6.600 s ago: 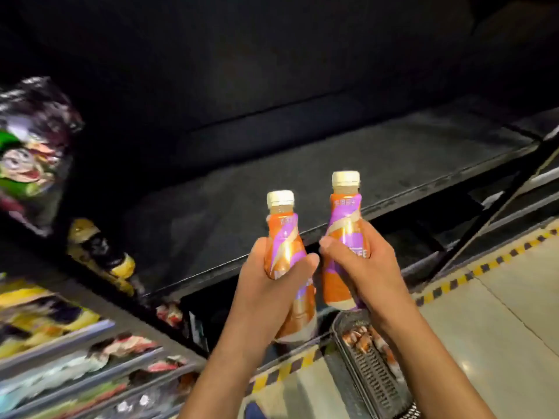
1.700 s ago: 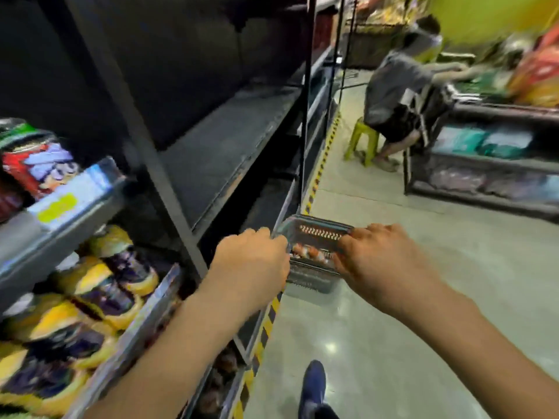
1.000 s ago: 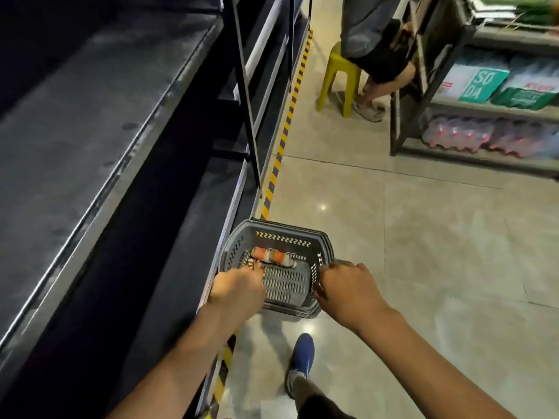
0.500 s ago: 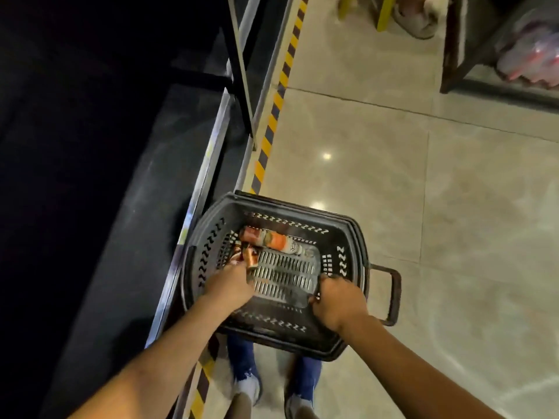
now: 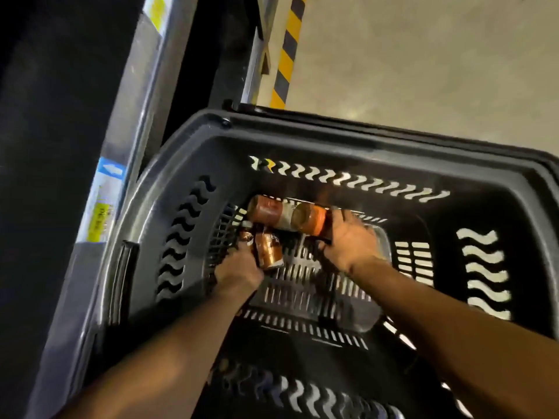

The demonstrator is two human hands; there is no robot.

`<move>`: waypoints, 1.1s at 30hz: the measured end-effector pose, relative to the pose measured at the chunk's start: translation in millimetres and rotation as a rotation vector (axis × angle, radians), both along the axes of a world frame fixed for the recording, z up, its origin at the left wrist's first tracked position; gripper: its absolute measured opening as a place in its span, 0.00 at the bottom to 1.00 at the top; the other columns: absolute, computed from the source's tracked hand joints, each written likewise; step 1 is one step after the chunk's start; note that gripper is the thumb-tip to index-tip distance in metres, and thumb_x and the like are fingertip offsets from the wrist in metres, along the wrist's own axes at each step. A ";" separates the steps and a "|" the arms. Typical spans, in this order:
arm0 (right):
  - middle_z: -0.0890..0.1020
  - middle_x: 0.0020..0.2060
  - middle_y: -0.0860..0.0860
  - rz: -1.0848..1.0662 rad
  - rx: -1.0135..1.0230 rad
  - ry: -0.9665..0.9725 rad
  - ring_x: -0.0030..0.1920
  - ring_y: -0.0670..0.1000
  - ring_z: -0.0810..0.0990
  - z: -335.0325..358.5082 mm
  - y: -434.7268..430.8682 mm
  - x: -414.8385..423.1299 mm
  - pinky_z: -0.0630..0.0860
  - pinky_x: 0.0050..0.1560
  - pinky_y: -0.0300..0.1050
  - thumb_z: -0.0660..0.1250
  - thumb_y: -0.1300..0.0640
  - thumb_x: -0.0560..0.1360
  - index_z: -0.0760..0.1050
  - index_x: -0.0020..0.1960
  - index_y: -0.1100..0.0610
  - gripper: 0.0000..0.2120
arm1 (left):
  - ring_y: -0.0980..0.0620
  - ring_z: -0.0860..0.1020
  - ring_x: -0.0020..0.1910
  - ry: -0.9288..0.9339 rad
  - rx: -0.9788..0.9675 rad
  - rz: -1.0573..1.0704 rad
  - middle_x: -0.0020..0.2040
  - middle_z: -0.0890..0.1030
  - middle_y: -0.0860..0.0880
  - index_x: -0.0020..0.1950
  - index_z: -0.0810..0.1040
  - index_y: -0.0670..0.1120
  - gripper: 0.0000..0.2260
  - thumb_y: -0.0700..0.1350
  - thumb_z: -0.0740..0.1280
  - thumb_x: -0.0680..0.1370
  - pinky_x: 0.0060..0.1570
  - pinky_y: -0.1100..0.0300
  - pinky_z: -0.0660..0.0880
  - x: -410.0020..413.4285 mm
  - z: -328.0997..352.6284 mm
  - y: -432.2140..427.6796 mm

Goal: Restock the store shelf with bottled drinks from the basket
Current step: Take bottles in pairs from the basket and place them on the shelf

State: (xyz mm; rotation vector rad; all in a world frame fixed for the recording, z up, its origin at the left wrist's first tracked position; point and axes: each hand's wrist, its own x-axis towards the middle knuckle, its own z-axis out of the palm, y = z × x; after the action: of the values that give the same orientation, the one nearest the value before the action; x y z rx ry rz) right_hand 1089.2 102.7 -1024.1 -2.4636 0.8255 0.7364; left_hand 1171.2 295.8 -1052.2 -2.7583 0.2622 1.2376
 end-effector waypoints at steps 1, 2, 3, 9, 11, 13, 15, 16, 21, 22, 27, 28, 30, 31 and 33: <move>0.68 0.68 0.58 -0.018 -0.026 -0.039 0.66 0.60 0.72 -11.9 3.0 4.2 0.70 0.65 0.56 0.70 0.46 0.74 0.62 0.71 0.55 0.31 | 0.42 0.76 0.60 -0.023 -0.001 -0.007 0.64 0.73 0.42 0.70 0.63 0.45 0.30 0.53 0.72 0.74 0.52 0.51 0.72 2.7 -14.8 -1.4; 0.68 0.67 0.59 -0.027 -0.063 -0.082 0.63 0.61 0.74 -22.7 7.5 6.8 0.73 0.61 0.55 0.71 0.46 0.73 0.63 0.69 0.56 0.30 | 0.42 0.76 0.61 -0.049 0.003 -0.023 0.65 0.73 0.41 0.71 0.62 0.44 0.34 0.55 0.73 0.73 0.53 0.51 0.73 5.7 -28.4 -3.3; 0.67 0.64 0.59 -0.026 -0.103 -0.120 0.60 0.62 0.75 -32.0 13.1 8.0 0.76 0.57 0.55 0.71 0.46 0.72 0.64 0.68 0.56 0.30 | 0.41 0.76 0.61 -0.061 0.019 -0.043 0.65 0.73 0.40 0.73 0.60 0.41 0.38 0.56 0.73 0.72 0.55 0.50 0.74 9.0 -39.9 -6.9; 0.66 0.61 0.59 -0.040 -0.234 -0.187 0.57 0.62 0.73 -62.2 32.9 3.5 0.77 0.50 0.58 0.76 0.46 0.67 0.65 0.64 0.55 0.32 | 0.43 0.76 0.62 -0.108 0.046 -0.020 0.66 0.73 0.41 0.77 0.51 0.40 0.46 0.57 0.75 0.70 0.55 0.50 0.72 6.6 -71.0 -5.8; 0.65 0.65 0.59 0.026 -0.233 -0.185 0.61 0.61 0.71 -63.0 36.4 0.1 0.74 0.56 0.59 0.74 0.45 0.69 0.65 0.67 0.55 0.33 | 0.44 0.77 0.60 -0.177 0.036 -0.007 0.66 0.73 0.42 0.75 0.54 0.42 0.41 0.56 0.73 0.72 0.55 0.51 0.72 -10.9 -73.8 -0.3; 0.67 0.64 0.56 0.083 -0.203 -0.168 0.61 0.59 0.71 -62.9 41.0 -2.9 0.73 0.59 0.58 0.72 0.41 0.69 0.65 0.68 0.55 0.34 | 0.44 0.75 0.61 -0.165 -0.022 0.067 0.68 0.72 0.41 0.75 0.56 0.43 0.38 0.54 0.73 0.72 0.55 0.52 0.73 -32.0 -75.4 4.7; 0.71 0.62 0.54 0.069 -0.139 -0.101 0.61 0.57 0.73 -66.9 44.7 -7.8 0.72 0.61 0.57 0.69 0.36 0.69 0.66 0.67 0.55 0.35 | 0.44 0.74 0.61 -0.128 -0.131 0.170 0.67 0.72 0.40 0.73 0.59 0.44 0.37 0.52 0.74 0.71 0.53 0.53 0.74 -44.3 -75.6 6.8; 0.72 0.62 0.53 0.021 -0.071 -0.057 0.61 0.56 0.74 -70.0 46.8 -12.3 0.72 0.62 0.56 0.69 0.35 0.68 0.67 0.67 0.55 0.35 | 0.43 0.74 0.61 -0.111 -0.161 0.234 0.66 0.72 0.41 0.73 0.59 0.44 0.37 0.51 0.75 0.71 0.52 0.52 0.74 -45.0 -75.8 6.9; 0.73 0.61 0.50 -0.345 0.193 -0.029 0.59 0.50 0.73 -91.4 54.2 -33.8 0.74 0.63 0.52 0.75 0.45 0.66 0.63 0.69 0.52 0.37 | 0.41 0.76 0.61 -0.086 -0.193 0.344 0.65 0.74 0.41 0.73 0.58 0.47 0.42 0.52 0.78 0.67 0.54 0.46 0.77 -36.5 -87.6 5.9; 0.73 0.61 0.49 -0.340 0.182 -0.028 0.59 0.50 0.73 -94.5 54.9 -33.8 0.73 0.64 0.53 0.76 0.45 0.66 0.63 0.69 0.51 0.37 | 0.42 0.76 0.60 -0.074 -0.207 0.352 0.64 0.75 0.42 0.72 0.59 0.48 0.41 0.52 0.78 0.67 0.54 0.47 0.77 -35.2 -88.9 6.1; 0.76 0.56 0.51 -0.506 0.251 0.026 0.54 0.52 0.76 -69.7 54.7 -38.2 0.78 0.56 0.52 0.74 0.39 0.67 0.63 0.67 0.52 0.36 | 0.41 0.76 0.60 0.052 -0.148 0.456 0.63 0.75 0.42 0.69 0.62 0.48 0.34 0.51 0.76 0.70 0.46 0.51 0.74 -25.7 -51.1 8.8; 0.75 0.55 0.50 -0.531 0.264 0.037 0.53 0.52 0.76 -54.5 53.3 -43.3 0.78 0.55 0.51 0.73 0.37 0.67 0.63 0.66 0.52 0.36 | 0.42 0.77 0.59 0.063 -0.142 0.464 0.63 0.75 0.42 0.68 0.63 0.48 0.32 0.51 0.76 0.71 0.44 0.52 0.73 -26.3 -32.2 9.0; 0.76 0.52 0.48 -0.561 0.261 0.049 0.52 0.50 0.76 -14.3 47.6 -52.6 0.77 0.53 0.49 0.72 0.35 0.68 0.65 0.65 0.51 0.34 | 0.42 0.77 0.60 0.088 -0.144 0.459 0.63 0.75 0.43 0.68 0.65 0.47 0.31 0.50 0.76 0.71 0.44 0.53 0.74 -31.8 12.1 6.9; 0.77 0.51 0.47 -0.558 0.236 0.056 0.51 0.50 0.76 10.7 42.9 -54.9 0.77 0.53 0.48 0.72 0.35 0.68 0.65 0.62 0.50 0.31 | 0.42 0.76 0.61 0.109 -0.144 0.454 0.64 0.74 0.42 0.70 0.64 0.46 0.31 0.49 0.76 0.72 0.47 0.52 0.75 -35.5 36.1 4.8; 0.77 0.48 0.47 -0.529 0.175 0.115 0.53 0.52 0.77 67.5 35.1 -54.7 0.76 0.55 0.49 0.72 0.37 0.68 0.64 0.57 0.50 0.28 | 0.41 0.75 0.64 0.142 -0.147 0.463 0.66 0.74 0.42 0.73 0.62 0.46 0.33 0.46 0.75 0.73 0.53 0.53 0.75 -42.8 84.5 0.3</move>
State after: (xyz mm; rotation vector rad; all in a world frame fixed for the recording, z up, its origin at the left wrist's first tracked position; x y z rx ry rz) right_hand 1034.5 137.8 -956.6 -1.9338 1.3227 0.7150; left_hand 1128.3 296.1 -967.6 -2.9634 -0.3091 1.5734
